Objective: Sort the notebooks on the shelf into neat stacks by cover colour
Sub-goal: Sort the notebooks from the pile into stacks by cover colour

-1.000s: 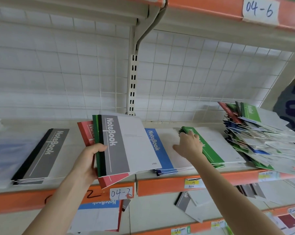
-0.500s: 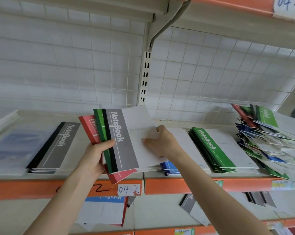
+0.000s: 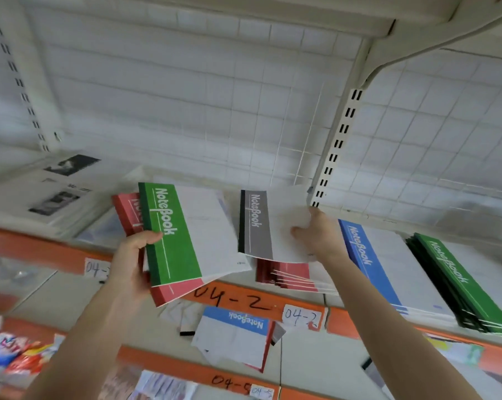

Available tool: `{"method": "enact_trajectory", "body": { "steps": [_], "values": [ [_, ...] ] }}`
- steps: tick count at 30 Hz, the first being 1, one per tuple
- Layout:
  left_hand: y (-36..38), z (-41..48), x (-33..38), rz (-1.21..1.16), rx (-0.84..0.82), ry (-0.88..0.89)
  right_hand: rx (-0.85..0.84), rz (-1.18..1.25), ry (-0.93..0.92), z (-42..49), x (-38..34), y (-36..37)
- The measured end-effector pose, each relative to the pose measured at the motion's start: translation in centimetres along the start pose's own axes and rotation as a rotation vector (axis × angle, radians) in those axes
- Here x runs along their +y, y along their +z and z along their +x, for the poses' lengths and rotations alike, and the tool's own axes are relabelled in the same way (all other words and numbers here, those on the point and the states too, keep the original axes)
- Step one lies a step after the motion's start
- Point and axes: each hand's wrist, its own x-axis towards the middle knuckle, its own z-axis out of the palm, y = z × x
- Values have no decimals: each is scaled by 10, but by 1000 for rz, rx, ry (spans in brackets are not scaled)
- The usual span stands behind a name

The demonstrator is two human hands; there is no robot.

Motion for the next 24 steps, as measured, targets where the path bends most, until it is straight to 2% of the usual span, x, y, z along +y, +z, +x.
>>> {"method": "enact_trajectory", "body": {
  "steps": [6, 18, 19, 21, 24],
  "values": [
    [-47, 0, 27, -49, 23, 39, -9, -267, -61, 12, -23, 35],
    [-79, 5, 49, 4, 46, -19, -139, -528, -135, -6, -60, 80],
    [-76, 4, 49, 18, 41, -25, -107, -490, -155, -8, -61, 79],
    [-70, 6, 47, 37, 26, -32, -60, -242, -190, -15, -66, 74],
    [-53, 9, 41, 75, -24, -50, -268, 237, -68, -37, -84, 60]
  ]
}}
